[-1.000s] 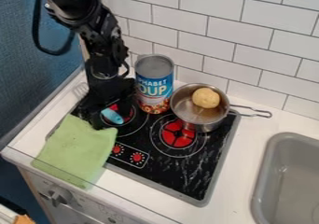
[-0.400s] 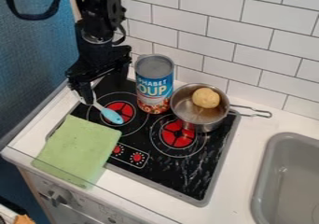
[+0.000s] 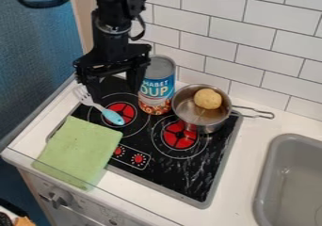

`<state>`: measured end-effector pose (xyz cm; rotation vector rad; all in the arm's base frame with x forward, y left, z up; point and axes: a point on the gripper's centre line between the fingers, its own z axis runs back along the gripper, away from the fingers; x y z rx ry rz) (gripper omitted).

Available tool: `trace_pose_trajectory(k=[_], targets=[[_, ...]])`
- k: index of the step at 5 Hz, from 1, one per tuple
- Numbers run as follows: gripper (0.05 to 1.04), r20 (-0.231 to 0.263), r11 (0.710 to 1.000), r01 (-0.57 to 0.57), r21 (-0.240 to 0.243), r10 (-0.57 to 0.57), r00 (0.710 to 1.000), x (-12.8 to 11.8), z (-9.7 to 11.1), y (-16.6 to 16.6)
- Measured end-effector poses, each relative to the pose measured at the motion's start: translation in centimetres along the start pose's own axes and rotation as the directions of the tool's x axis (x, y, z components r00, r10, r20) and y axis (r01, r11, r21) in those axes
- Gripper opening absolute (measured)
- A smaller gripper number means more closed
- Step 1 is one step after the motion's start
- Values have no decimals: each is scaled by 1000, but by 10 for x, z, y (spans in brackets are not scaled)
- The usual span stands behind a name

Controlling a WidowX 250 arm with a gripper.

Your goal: Move blue spatula from right of stove to left burner

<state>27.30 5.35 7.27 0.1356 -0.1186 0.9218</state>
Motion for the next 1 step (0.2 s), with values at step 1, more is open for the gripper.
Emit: trace_pose_trajectory(k=[1], targets=[[1001, 46, 970, 243, -9, -243, 969, -25, 30, -20]])
